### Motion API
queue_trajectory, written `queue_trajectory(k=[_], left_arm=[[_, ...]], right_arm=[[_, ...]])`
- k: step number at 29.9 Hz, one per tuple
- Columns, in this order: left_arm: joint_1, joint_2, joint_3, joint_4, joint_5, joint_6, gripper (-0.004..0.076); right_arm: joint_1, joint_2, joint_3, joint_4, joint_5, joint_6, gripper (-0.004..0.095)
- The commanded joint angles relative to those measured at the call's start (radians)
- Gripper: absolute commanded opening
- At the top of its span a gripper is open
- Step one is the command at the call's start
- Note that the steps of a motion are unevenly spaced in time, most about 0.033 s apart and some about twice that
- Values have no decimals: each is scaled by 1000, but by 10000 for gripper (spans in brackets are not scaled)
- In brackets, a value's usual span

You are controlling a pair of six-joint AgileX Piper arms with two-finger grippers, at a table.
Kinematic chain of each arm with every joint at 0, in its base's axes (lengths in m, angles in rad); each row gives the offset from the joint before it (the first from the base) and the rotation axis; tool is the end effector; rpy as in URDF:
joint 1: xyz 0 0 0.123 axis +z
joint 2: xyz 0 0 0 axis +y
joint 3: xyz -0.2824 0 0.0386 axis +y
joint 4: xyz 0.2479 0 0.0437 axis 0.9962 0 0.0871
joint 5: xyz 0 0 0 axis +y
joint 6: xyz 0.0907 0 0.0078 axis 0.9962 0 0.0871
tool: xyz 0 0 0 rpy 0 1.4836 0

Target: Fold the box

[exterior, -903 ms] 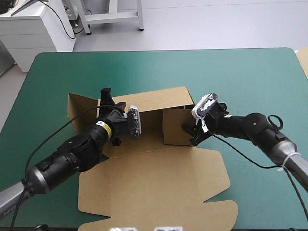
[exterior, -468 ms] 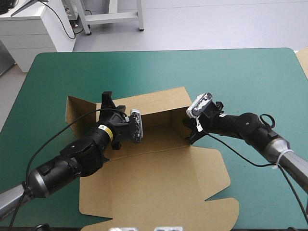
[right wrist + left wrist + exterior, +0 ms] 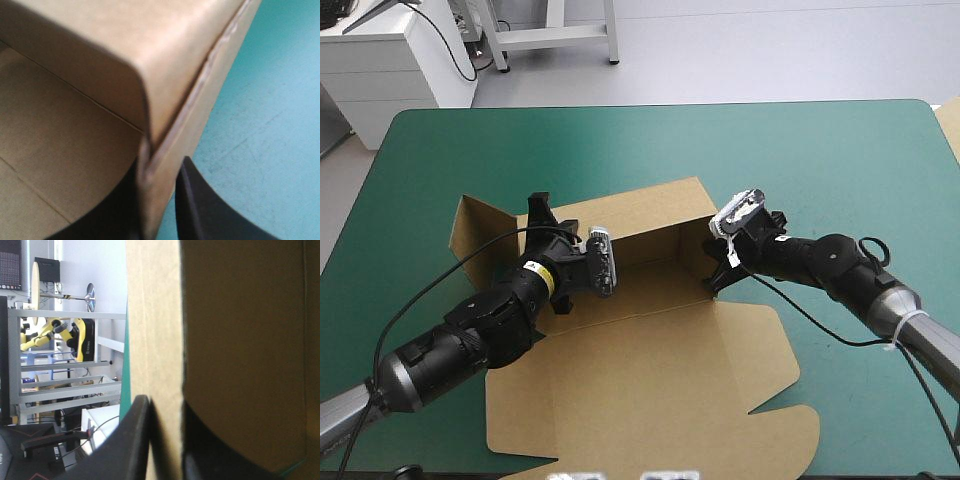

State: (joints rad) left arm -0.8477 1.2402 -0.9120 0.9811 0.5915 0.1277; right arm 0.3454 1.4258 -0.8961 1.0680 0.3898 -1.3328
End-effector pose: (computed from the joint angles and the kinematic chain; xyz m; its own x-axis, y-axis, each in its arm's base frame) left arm 0.2038 -0.1671 0.3186 0.1552 0.9653 -0.2098 0.5328 0.0971 0.8407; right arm 0.2741 0.1310 0.2693 -0.3678 -0.4269 -0.8261 -0.7105 0.7022 -0.0466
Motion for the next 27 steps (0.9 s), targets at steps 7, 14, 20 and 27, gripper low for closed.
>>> queue_trajectory(k=[7,14,20,27], left_arm=[[-2,-2,-25,-56,-6,-63,549],[-117,-2,-117,-53,75,-54,567],[-283,-2,-219,-53,154,-39,567],[-506,-2,-335,-60,368,-39,567]], right_arm=[[12,-31,-37,1,-40,2,-19],[12,-31,-37,3,-94,35,-19],[12,-31,-37,-1,-110,44,-19],[12,-31,-37,-1,-143,44,-19]])
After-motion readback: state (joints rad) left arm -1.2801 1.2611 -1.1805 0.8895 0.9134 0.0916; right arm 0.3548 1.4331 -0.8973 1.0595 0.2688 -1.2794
